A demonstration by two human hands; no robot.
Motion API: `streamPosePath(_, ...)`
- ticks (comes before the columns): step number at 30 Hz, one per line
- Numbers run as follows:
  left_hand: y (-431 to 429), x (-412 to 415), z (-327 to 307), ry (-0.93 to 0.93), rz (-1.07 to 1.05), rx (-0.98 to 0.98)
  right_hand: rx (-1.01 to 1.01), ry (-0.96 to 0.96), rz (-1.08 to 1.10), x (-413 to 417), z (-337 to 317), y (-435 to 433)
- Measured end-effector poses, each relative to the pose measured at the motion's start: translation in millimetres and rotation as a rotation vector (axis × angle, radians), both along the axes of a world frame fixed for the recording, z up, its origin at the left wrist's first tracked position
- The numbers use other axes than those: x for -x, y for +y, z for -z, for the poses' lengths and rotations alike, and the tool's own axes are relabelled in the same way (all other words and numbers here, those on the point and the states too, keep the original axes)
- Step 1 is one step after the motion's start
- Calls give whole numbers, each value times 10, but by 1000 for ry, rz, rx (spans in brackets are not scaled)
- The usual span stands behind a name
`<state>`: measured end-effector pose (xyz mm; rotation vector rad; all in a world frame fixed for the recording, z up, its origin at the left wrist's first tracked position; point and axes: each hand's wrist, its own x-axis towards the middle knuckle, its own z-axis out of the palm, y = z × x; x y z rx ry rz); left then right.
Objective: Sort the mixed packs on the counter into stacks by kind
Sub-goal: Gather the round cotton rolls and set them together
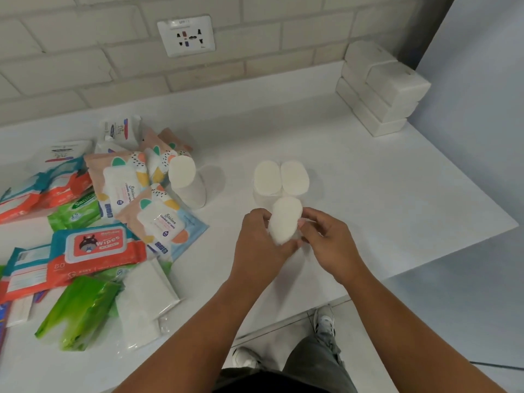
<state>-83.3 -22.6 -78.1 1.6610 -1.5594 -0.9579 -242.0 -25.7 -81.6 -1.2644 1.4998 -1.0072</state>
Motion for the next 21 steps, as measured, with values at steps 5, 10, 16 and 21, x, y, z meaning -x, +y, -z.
streamPosePath(5, -27, 89, 45, 68, 84, -27, -31, -68, -14, 34, 2, -12)
streamPosePath(10, -75, 106, 62, 64, 114, -47, -32, -91, 17, 92, 24, -54)
streamPosePath(16, -132, -85, -27, 13, 133, -26, -37, -59, 117, 81, 27, -102)
streamPosePath(21, -454, -651, -173, -148, -150, 283, -42, -55, 111, 76, -9, -141)
